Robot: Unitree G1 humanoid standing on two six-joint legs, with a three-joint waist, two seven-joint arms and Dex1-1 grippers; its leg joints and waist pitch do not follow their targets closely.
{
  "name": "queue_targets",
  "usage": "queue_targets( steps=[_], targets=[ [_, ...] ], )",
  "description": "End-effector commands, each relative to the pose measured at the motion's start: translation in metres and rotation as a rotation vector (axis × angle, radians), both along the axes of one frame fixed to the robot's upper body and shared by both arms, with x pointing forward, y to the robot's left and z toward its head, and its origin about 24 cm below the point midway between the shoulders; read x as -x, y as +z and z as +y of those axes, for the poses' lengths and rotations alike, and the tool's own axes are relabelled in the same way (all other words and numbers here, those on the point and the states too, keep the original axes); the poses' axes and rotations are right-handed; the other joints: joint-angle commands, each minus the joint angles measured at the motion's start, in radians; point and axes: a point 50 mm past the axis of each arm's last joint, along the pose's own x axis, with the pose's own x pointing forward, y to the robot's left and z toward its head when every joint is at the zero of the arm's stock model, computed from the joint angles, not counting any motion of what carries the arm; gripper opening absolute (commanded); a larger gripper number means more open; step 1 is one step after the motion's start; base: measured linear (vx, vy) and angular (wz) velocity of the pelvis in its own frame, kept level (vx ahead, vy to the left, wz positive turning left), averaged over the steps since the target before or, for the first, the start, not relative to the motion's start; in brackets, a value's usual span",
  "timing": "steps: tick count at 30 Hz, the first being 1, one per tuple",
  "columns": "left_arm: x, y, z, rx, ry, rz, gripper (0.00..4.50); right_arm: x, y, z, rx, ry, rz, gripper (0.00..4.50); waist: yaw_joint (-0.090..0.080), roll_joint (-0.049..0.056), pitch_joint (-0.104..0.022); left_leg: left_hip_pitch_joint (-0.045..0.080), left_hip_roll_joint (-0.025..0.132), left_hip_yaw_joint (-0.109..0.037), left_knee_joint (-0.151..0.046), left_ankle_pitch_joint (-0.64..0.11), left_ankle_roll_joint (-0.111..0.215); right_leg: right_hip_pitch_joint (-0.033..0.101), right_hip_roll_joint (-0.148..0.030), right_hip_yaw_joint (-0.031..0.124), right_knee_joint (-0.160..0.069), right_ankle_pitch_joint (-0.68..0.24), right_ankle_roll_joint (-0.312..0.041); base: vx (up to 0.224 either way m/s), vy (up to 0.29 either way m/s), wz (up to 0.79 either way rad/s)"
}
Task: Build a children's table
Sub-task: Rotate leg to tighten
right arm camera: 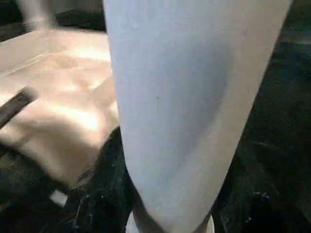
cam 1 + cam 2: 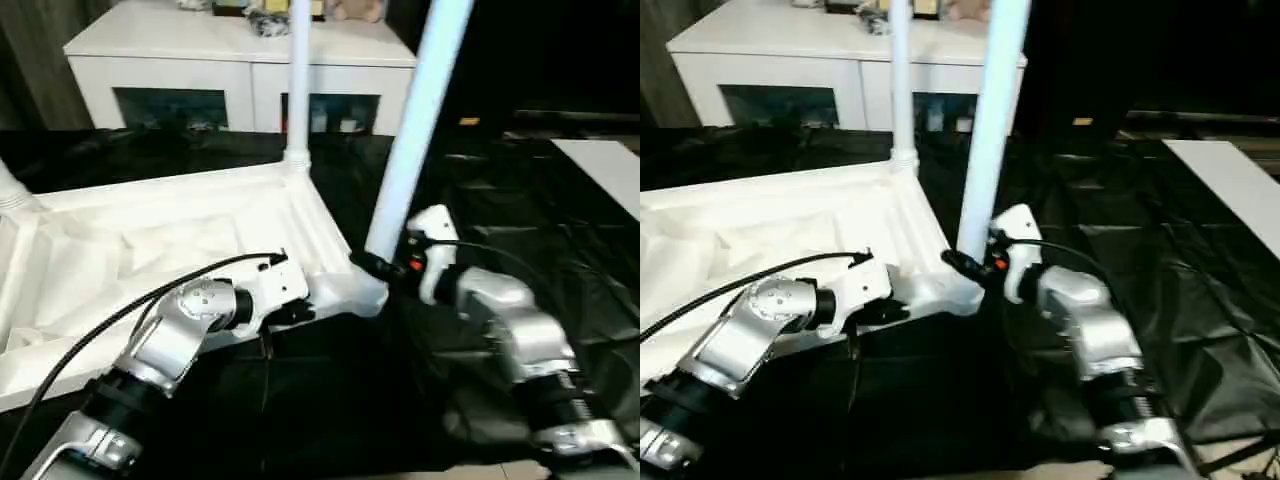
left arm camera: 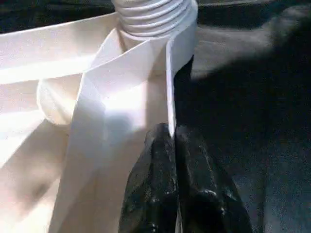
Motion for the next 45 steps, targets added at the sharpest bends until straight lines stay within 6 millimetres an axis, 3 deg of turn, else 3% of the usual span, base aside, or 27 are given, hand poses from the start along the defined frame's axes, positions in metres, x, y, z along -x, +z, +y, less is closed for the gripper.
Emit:
queue_targets(
  steps=[1, 4, 6, 9, 12, 14, 15, 16, 20, 24, 26, 29, 31, 32, 34, 37, 40, 41, 43, 45],
  targets=[
    [-0.003, -0.005, -0.007, -0.005, 0.047, 0.014, 0.0, 0.006, -0.049, -0.032, 0.148, -0.284, 0.199, 1.84, -0.01, 0.017, -0.02, 0.029, 0.071, -0.062, -0.107, -0.573, -0.128, -0.019, -0.065, 0.04, -0.117, -0.494, -0.128, -0.057, 0.025, -0.12],
    [-0.014, -0.004, -0.023, 0.024, 0.169, 0.004, 0.0, -0.002, -0.051, -0.028, 0.142, -0.471, 0.199, 1.84, -0.024, 0.021, -0.021, 0.03, 0.07, -0.071, -0.116, -0.64, -0.15, -0.019, -0.06, 0.029, -0.12, -0.482, -0.113, -0.054, 0.042, -0.13],
    [-0.017, -0.003, -0.033, 0.033, 0.199, 0.003, 0.0, -0.006, -0.052, -0.025, 0.139, -0.54, 0.207, 1.84, -0.027, 0.025, -0.023, 0.04, 0.068, -0.072, -0.119, -0.68, -0.156, -0.024, -0.054, 0.024, -0.123, -0.452, -0.111, -0.049, 0.058, -0.1],
    [-0.018, 0.001, -0.056, 0.057, 0.218, 0.007, 0.0, -0.013, -0.052, -0.018, 0.157, -0.634, 0.204, 1.84, -0.036, 0.033, -0.021, 0.032, 0.065, -0.076, -0.126, -0.704, -0.154, -0.02, -0.055, 0.02, -0.126, -0.407, -0.11, -0.019, 0.04, -0.09],
    [-0.018, 0.006, -0.078, 0.077, 0.218, 0.009, 0.0, -0.019, -0.05, -0.011, 0.157, -0.721, 0.212, 1.84, -0.045, 0.032, -0.023, 0.03, 0.064, -0.076, -0.131, -0.712, -0.154, -0.016, -0.052, 0.016, -0.127, -0.342, -0.109, -0.014, 0.037, -0.1],
    [-0.018, 0.008, -0.086, 0.08, 0.221, 0.006, 0.0, -0.023, -0.048, -0.008, 0.17, -0.759, 0.2, 1.84, -0.044, 0.026, -0.022, 0.043, 0.059, -0.069, -0.123, -0.717, -0.135, -0.031, -0.055, 0.019, -0.138, -0.369, -0.108, 0.0, 0.0, 0.0],
    [-0.018, 0.009, -0.088, 0.081, 0.225, 0.006, 0.0, -0.024, -0.047, -0.006, 0.183, -0.767, 0.187, 1.84, -0.044, 0.027, -0.022, 0.043, 0.059, -0.068, -0.121, -0.716, -0.131, -0.031, -0.057, 0.02, -0.139, -0.375, -0.107, 0.0, 0.0, 0.0],
    [-0.018, 0.009, -0.088, 0.077, 0.232, 0.001, 0.0, -0.025, -0.046, -0.006, 0.193, -0.771, 0.183, 1.84, -0.045, 0.022, -0.023, 0.036, 0.059, -0.069, -0.12, -0.698, -0.119, -0.027, -0.061, 0.022, -0.14, -0.383, -0.106, 0.0, 0.0, 0.0],
    [-0.022, 0.008, -0.077, 0.043, 0.255, -0.012, 0.0, -0.027, -0.046, -0.001, 0.19, -0.761, 0.179, 1.84, -0.044, 0.02, -0.026, 0.025, 0.059, -0.066, -0.119, -0.628, -0.095, -0.023, -0.063, 0.029, -0.135, -0.33, -0.117, 0.0, 0.0, 0.0],
    [-0.025, 0.007, -0.066, 0.022, 0.269, -0.022, 0.0, -0.033, -0.034, 0.009, 0.055, -0.674, 0.133, 1.84, -0.041, 0.021, -0.027, 0.023, 0.061, -0.059, -0.117, -0.579, -0.077, -0.02, -0.062, 0.034, -0.13, -0.274, -0.14, 0.0, 0.0, 0.0],
    [-0.026, 0.007, -0.063, 0.018, 0.274, -0.026, 0.0, -0.035, -0.027, 0.012, 0.009, -0.64, 0.098, 2.54, -0.041, 0.023, -0.029, 0.017, 0.062, -0.059, -0.117, -0.548, -0.07, -0.014, -0.062, 0.034, -0.126, -0.249, -0.152, 0.0, 0.0, 0.0],
    [-0.028, 0.009, -0.053, 0.009, 0.267, -0.053, 0.0, -0.039, -0.013, 0.013, -0.061, -0.578, 0.018, 2.75, -0.036, 0.022, -0.036, 0.018, 0.064, -0.053, -0.113, -0.505, -0.056, -0.014, -0.061, 0.036, -0.124, -0.212, -0.17, 0.0, 0.0, 0.0],
    [-0.028, 0.01, -0.049, 0.012, 0.244, -0.069, 0.0, -0.039, -0.005, 0.013, -0.096, -0.52, -0.018, 2.87, -0.03, 0.021, -0.045, 0.008, 0.067, -0.05, -0.109, -0.422, -0.037, -0.004, -0.061, 0.036, -0.114, -0.129, -0.187, 0.0, 0.0, 0.0],
    [-0.028, 0.011, -0.048, 0.014, 0.227, -0.078, 0.0, -0.039, -0.002, 0.013, -0.108, -0.493, -0.029, 2.87, -0.026, 0.017, -0.045, -0.002, 0.066, -0.042, -0.105, -0.344, 0.004, -0.002, -0.059, 0.034, -0.111, -0.087, -0.206, 0.0, 0.0, 0.0],
    [-0.027, 0.011, -0.045, 0.01, 0.209, -0.085, 0.0, -0.039, 0.003, 0.013, -0.13, -0.454, -0.038, 3.11, -0.021, 0.02, -0.047, -0.006, 0.068, -0.038, -0.101, -0.311, 0.017, -0.002, -0.062, 0.035, -0.111, -0.111, -0.213, 0.012, -0.028, -0.02],
    [-0.026, 0.011, -0.039, 0.012, 0.198, -0.078, 0.0, -0.037, 0.011, 0.01, -0.134, -0.378, -0.072, 3.34, -0.011, 0.023, -0.052, -0.004, 0.071, -0.029, -0.093, -0.217, 0.025, -0.003, -0.059, 0.033, -0.1, -0.018, -0.234, 0.018, -0.038, -0.02],
    [-0.018, 0.012, -0.031, 0.042, 0.082, -0.06, 0.0, -0.022, 0.023, 0.0, -0.129, -0.177, -0.116, 3.54, 0.005, 0.026, -0.053, -0.009, 0.072, -0.022, -0.084, -0.107, 0.068, 0.009, -0.055, 0.029, -0.083, 0.106, -0.262, 0.019, -0.011, -0.02],
    [-0.014, 0.012, -0.024, 0.046, 0.031, -0.048, 0.0, -0.011, 0.026, -0.007, -0.112, -0.062, -0.121, 3.59, 0.014, 0.028, -0.052, -0.005, 0.074, -0.022, -0.081, -0.081, 0.078, 0.009, -0.051, 0.03, -0.08, 0.143, -0.263, 0.0, 0.0, 0.0],
    [-0.011, 0.012, -0.021, 0.047, -0.016, -0.049, 0.0, -0.004, 0.028, -0.011, -0.097, 0.003, -0.121, 3.89, 0.02, 0.027, -0.054, -0.004, 0.075, -0.022, -0.08, -0.072, 0.084, 0.013, -0.049, 0.029, -0.075, 0.174, -0.263, 0.0, 0.0, 0.0],
    [-0.005, 0.012, -0.018, 0.054, -0.094, -0.024, 0.0, 0.004, 0.027, -0.018, -0.062, 0.079, -0.104, 4.01, 0.017, 0.029, -0.053, -0.001, 0.072, -0.018, -0.079, -0.083, 0.085, 0.007, -0.047, 0.029, -0.076, 0.171, -0.286, 0.0, 0.0, 0.0]
  ],
)
